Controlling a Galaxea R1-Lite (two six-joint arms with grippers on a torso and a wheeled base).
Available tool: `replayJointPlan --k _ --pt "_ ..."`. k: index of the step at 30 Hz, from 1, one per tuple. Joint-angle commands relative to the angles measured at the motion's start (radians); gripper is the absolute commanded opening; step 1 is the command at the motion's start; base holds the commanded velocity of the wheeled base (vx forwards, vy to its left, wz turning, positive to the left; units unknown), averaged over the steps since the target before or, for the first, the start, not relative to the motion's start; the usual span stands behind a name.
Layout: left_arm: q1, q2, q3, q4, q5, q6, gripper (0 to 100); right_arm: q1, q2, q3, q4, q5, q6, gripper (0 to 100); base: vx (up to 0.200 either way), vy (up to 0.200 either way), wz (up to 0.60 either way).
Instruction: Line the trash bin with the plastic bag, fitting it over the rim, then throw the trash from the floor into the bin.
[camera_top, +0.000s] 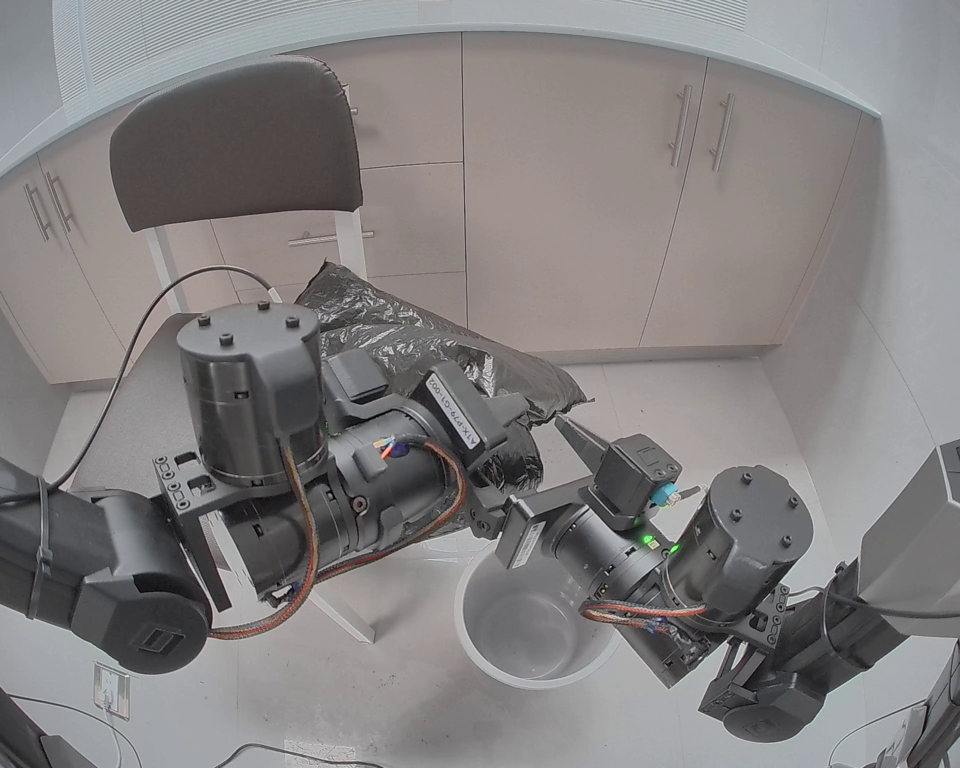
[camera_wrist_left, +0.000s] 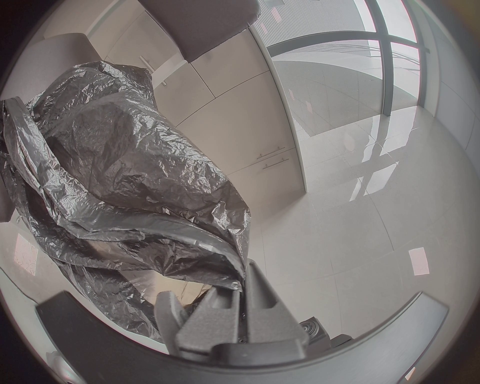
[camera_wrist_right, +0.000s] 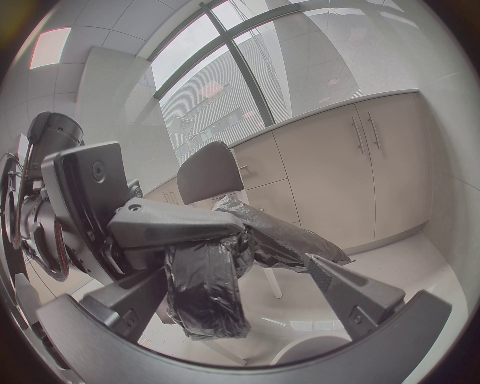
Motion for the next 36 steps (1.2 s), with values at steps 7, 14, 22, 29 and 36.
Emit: replayJointPlan --k 7,14,22,29,36 --pt "0.003 0.000 0.001 0.000 0.001 0.000 0 -0.010 0.000 -0.007 -0.001 -0.002 -0.002 0 0.000 0.000 0.00" --pt "0.003 0.000 0.001 0.000 0.001 0.000 0 -0.007 0.000 -0.007 -0.002 -0.002 0.000 0 0.000 0.000 0.00" --pt "0.004 -0.004 0.027 -0.002 -0.015 0.006 0 0.002 -0.003 -0.004 -0.004 -0.002 0.000 0 0.000 0.000 0.00" --pt "0.018 -0.035 0.055 -0.002 -0.047 0.007 0 0.005 -0.006 -0.002 -0.004 -0.003 0.000 0 0.000 0.000 0.00" --pt "0.020 -0.040 0.064 -0.003 -0.076 0.009 100 0.005 -0.007 -0.004 -0.005 -0.003 0.000 0 0.000 0.000 0.00"
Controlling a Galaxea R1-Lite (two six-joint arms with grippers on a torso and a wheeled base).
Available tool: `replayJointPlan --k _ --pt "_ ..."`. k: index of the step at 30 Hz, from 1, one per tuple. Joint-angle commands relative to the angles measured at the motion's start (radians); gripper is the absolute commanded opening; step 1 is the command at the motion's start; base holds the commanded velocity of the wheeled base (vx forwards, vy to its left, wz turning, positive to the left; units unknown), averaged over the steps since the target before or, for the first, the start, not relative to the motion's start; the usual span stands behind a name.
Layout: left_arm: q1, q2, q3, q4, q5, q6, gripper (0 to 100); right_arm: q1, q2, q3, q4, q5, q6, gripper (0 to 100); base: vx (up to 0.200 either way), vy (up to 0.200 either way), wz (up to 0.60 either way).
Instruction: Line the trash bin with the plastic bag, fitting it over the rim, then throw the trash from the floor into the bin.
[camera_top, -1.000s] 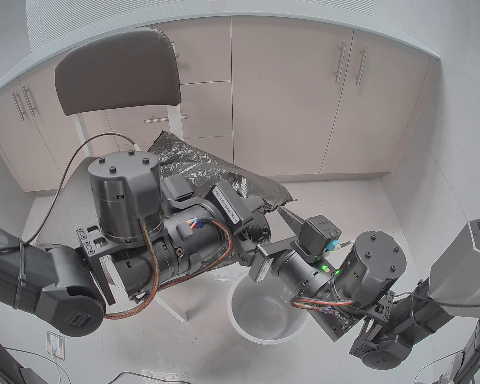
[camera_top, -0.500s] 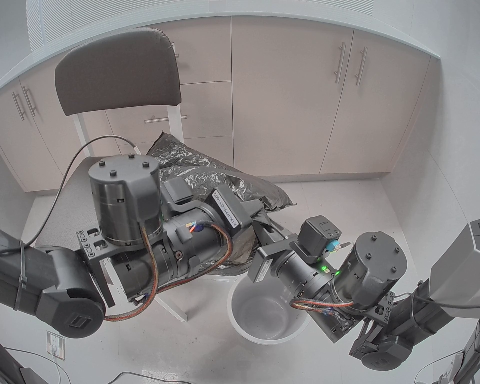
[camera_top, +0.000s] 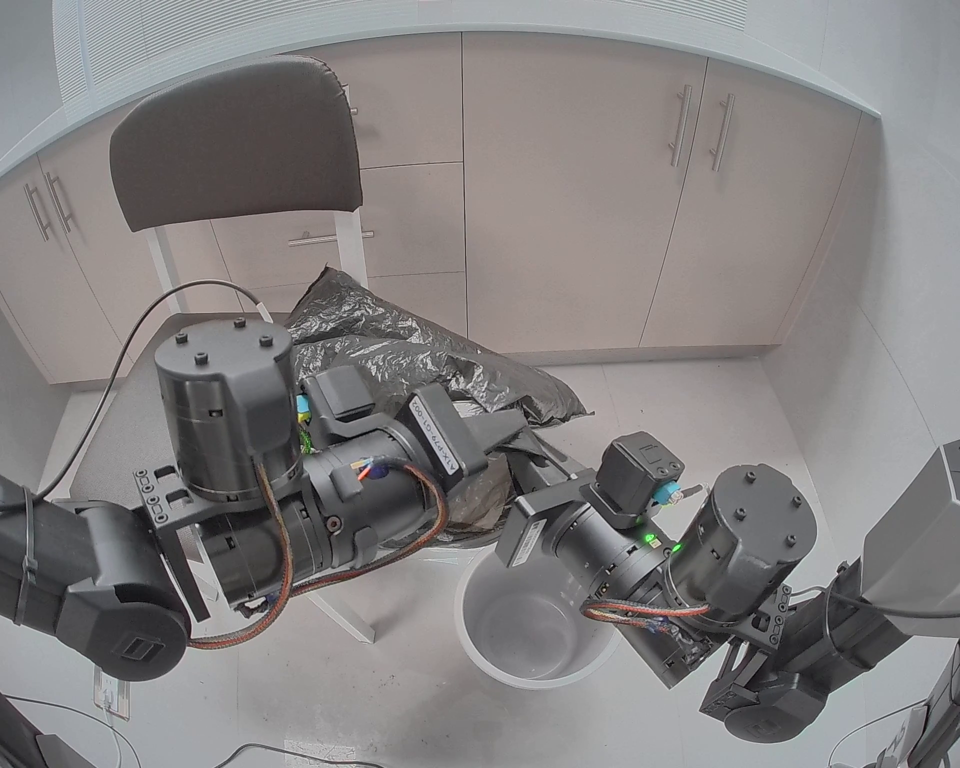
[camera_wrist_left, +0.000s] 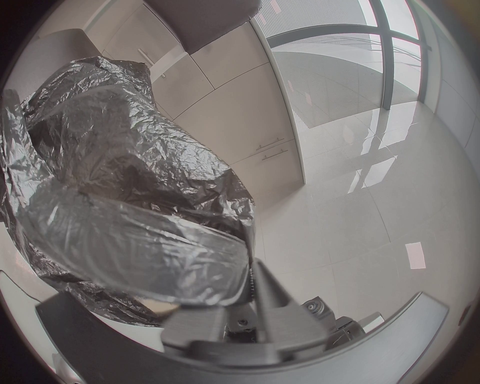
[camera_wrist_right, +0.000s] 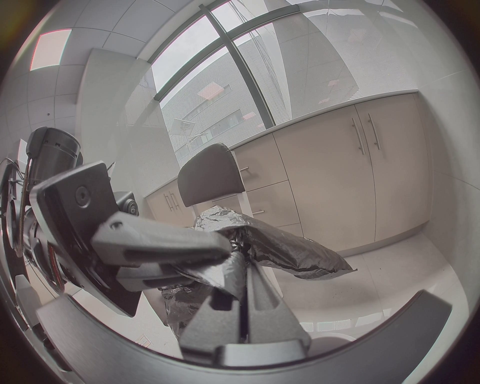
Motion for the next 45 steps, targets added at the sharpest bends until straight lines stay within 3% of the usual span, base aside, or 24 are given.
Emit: replayJointPlan --k 1,14,16,19,21,22,26,31,35,40,45 --pt "0.002 -0.012 0.005 -0.007 0.000 -0.002 100 0.000 -0.005 -0.001 -0.001 0.001 0.000 0 0.000 0.000 0.00" --pt "0.023 -0.070 0.022 -0.018 -0.002 0.013 100 0.000 -0.020 -0.002 -0.001 0.001 -0.001 0 0.000 0.000 0.00" --pt "0.028 -0.079 0.042 -0.018 0.001 0.052 100 0.000 -0.028 -0.001 -0.001 0.001 -0.001 0 0.000 0.000 0.00" --pt "0.054 -0.078 0.126 -0.021 0.001 0.283 100 -0.001 -0.048 0.007 0.004 0.001 -0.003 0 0.000 0.000 0.00" --pt "0.063 -0.075 0.141 -0.021 0.001 0.336 100 -0.003 -0.054 0.008 0.005 0.001 -0.003 0 0.000 0.000 0.00" --pt "0.085 -0.073 0.168 -0.032 0.001 0.423 100 -0.010 -0.060 0.010 0.007 0.001 -0.003 0 0.000 0.000 0.00" --pt "0.129 -0.072 0.198 -0.076 -0.003 0.477 100 -0.018 -0.068 0.010 0.007 0.001 -0.001 0 0.000 0.000 0.00" --pt "0.235 -0.069 0.253 -0.151 -0.006 0.627 100 -0.020 -0.086 0.010 0.007 0.001 -0.001 0 0.000 0.000 0.00" --pt "0.261 -0.072 0.273 -0.214 -0.011 0.650 100 -0.021 -0.091 0.010 0.007 0.001 -0.001 0 0.000 0.000 0.00" --pt "0.264 -0.098 0.319 -0.271 -0.112 0.652 100 -0.029 -0.091 0.010 0.007 0.001 -0.001 0 0.000 0.000 0.00" --pt "0.308 -0.092 0.324 -0.271 -0.128 0.690 100 -0.041 -0.092 0.010 0.002 0.001 0.000 0 0.000 0.000 0.00"
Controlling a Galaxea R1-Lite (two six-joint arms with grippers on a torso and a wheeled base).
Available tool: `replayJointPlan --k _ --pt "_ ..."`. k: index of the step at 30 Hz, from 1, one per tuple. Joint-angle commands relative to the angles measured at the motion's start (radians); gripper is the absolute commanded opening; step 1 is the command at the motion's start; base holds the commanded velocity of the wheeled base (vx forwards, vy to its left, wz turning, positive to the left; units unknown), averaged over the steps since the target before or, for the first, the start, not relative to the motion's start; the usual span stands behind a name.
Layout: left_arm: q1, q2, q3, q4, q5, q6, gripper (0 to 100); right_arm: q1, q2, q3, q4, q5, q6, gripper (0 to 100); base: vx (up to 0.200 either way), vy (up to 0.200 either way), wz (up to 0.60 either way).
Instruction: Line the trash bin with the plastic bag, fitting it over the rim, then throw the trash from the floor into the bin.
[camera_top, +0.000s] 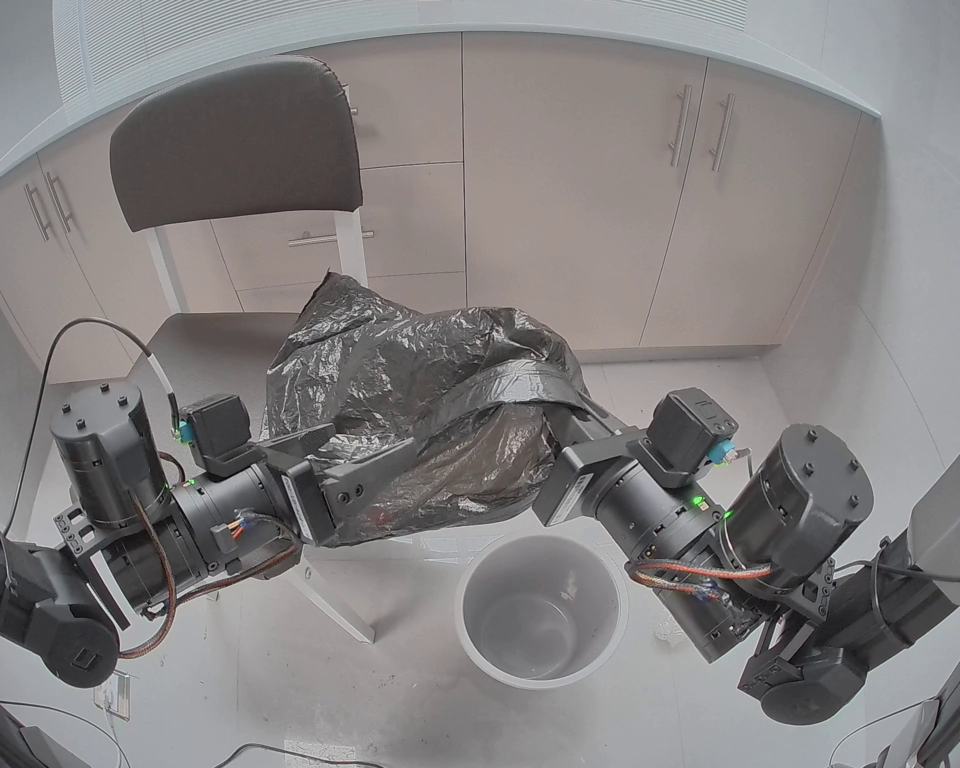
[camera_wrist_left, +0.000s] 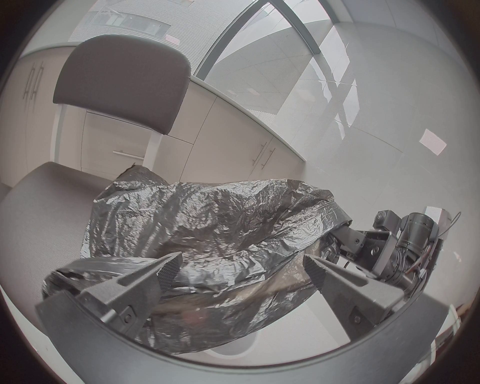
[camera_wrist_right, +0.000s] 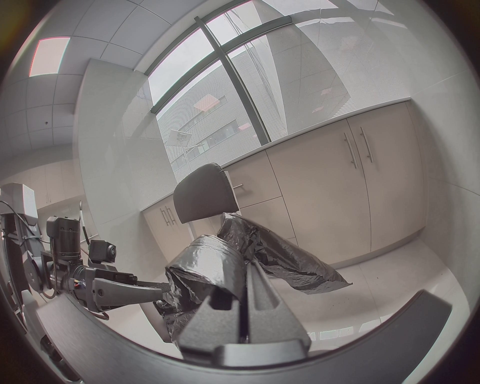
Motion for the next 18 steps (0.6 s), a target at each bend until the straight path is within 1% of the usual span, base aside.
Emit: replayJointPlan --k 1,2,3,4,5,6,8,11,13,14,18 --pt "0.058 0.003 0.010 -0.002 -0.008 0.041 100 -0.008 -0.006 0.000 -0.004 0.000 0.000 0 0.000 0.000 0.00" --pt "0.087 0.017 0.010 -0.002 -0.019 0.070 100 -0.008 -0.009 0.001 -0.004 0.000 0.000 0 0.000 0.000 0.00" --pt "0.097 0.023 0.010 -0.002 -0.022 0.081 100 -0.008 -0.010 0.003 -0.004 0.000 0.000 0 0.000 0.000 0.00" --pt "0.137 0.038 0.010 -0.004 -0.048 0.115 100 -0.008 -0.015 0.006 -0.006 0.000 0.000 0 0.000 0.000 0.00" --pt "0.140 0.040 0.010 -0.004 -0.049 0.118 100 -0.008 -0.017 0.006 -0.004 0.000 0.000 0 0.000 0.000 0.00" --pt "0.182 0.050 0.012 -0.004 -0.091 0.144 100 -0.008 -0.023 0.006 -0.004 0.000 0.000 0 0.000 0.000 0.00" --pt "0.229 0.066 0.012 -0.004 -0.147 0.166 100 -0.008 -0.032 0.007 -0.004 0.000 0.000 0 0.000 0.000 0.00" --pt "0.298 0.092 0.012 -0.004 -0.210 0.216 100 -0.009 -0.040 0.007 -0.006 0.000 0.000 0 0.000 0.000 0.00" --pt "0.329 0.110 0.012 -0.004 -0.233 0.245 100 -0.009 -0.040 0.007 -0.006 0.000 0.000 0 0.000 0.000 0.00" --pt "0.361 0.138 0.012 -0.004 -0.264 0.284 100 -0.009 -0.041 0.010 -0.006 0.000 0.000 0 0.000 0.000 0.00" --pt "0.412 0.202 0.010 -0.019 -0.299 0.344 100 -0.009 -0.041 0.012 -0.007 0.000 0.002 0 0.000 0.000 0.00"
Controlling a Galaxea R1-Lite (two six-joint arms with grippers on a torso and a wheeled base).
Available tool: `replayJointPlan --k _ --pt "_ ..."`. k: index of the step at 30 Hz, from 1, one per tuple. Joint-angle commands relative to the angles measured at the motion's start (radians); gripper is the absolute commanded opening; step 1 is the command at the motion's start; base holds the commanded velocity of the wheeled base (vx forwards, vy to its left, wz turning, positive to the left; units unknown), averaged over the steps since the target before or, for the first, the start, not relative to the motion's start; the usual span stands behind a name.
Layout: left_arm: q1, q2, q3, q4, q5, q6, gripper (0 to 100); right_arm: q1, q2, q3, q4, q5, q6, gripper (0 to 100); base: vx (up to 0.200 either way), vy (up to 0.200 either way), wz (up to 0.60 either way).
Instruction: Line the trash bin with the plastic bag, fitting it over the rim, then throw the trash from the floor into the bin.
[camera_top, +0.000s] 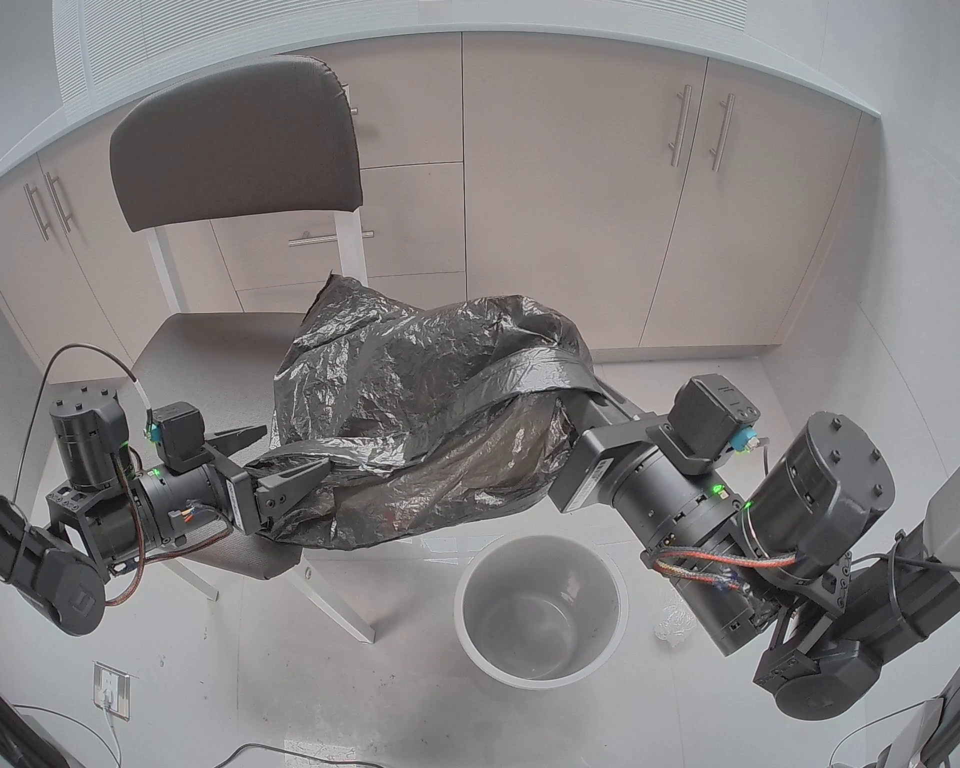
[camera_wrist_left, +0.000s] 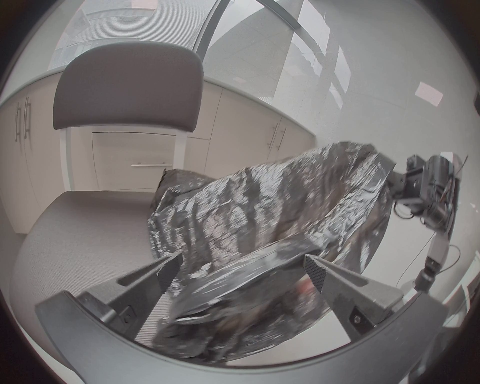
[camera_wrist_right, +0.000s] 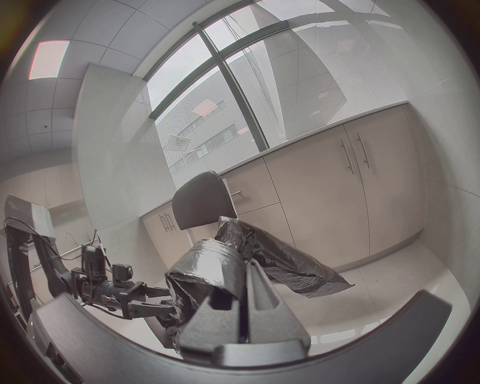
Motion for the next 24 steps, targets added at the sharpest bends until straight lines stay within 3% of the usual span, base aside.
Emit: replayJointPlan --k 1,11,19,24 --pt "0.083 0.118 -0.002 -0.025 -0.025 0.054 100 -0.001 -0.008 0.005 -0.001 0.000 0.003 0 0.000 0.000 0.00" --pt "0.103 0.317 0.000 -0.286 -0.019 0.054 100 0.002 -0.030 0.011 -0.002 0.000 0.004 0 0.000 0.000 0.00" --pt "0.103 0.332 -0.008 -0.292 -0.009 0.025 100 0.009 -0.051 0.013 -0.001 0.000 0.003 0 0.000 0.000 0.00" --pt "0.103 0.337 -0.023 -0.294 0.020 -0.057 100 0.011 -0.055 0.013 -0.001 0.001 0.003 0 0.000 0.000 0.00"
